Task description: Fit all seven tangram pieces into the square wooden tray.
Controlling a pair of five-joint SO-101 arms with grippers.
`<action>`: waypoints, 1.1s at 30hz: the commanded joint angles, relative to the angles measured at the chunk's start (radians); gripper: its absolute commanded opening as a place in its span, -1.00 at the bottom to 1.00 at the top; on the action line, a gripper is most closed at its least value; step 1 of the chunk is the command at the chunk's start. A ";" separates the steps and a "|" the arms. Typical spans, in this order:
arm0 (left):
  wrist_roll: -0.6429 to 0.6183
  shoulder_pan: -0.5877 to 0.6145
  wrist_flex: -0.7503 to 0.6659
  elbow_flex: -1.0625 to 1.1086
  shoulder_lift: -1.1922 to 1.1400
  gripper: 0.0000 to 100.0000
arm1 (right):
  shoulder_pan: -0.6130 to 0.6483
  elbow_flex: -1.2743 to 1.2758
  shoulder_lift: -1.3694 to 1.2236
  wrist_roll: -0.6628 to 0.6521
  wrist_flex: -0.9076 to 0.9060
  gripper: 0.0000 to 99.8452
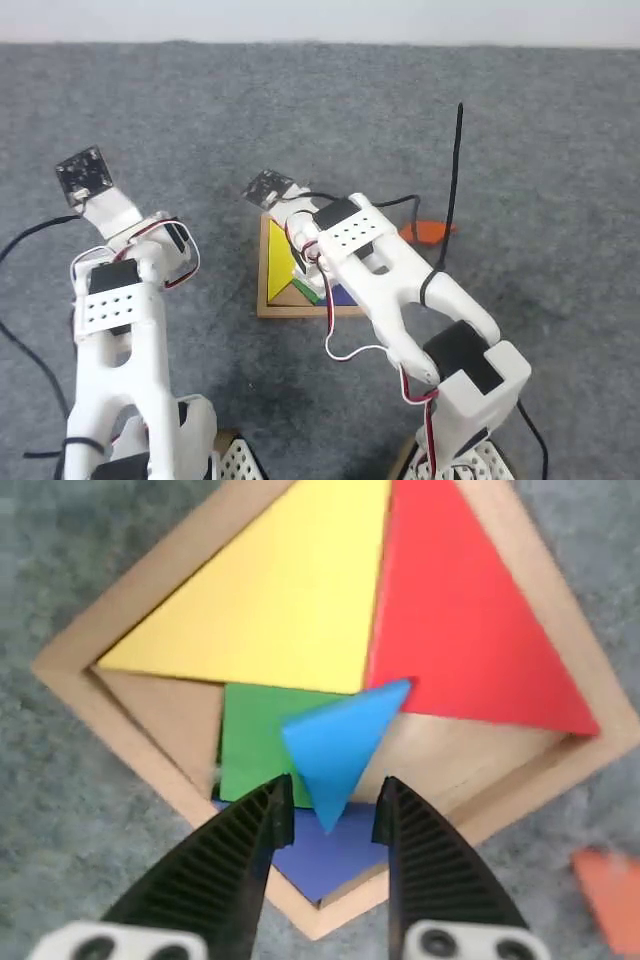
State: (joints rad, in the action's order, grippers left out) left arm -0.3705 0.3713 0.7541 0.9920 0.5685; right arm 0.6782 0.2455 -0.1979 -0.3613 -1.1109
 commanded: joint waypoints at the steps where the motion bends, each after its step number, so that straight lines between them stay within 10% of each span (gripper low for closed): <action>1: -0.009 -0.006 -0.029 -0.015 0.040 -0.75 | 0.019 -0.052 0.044 -0.150 -0.010 -0.71; 18: -0.009 -0.005 -0.029 -0.015 0.040 -0.75 | -0.038 0.008 0.105 -0.262 0.179 -0.97; 33: -0.009 -0.005 -0.029 -0.015 0.040 -0.75 | -0.039 0.084 0.099 -0.112 0.360 -0.99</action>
State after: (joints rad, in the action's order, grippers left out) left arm -0.3705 0.3713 0.7541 0.9920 0.5685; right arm 0.6460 0.3391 -0.1596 -0.4872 -0.7718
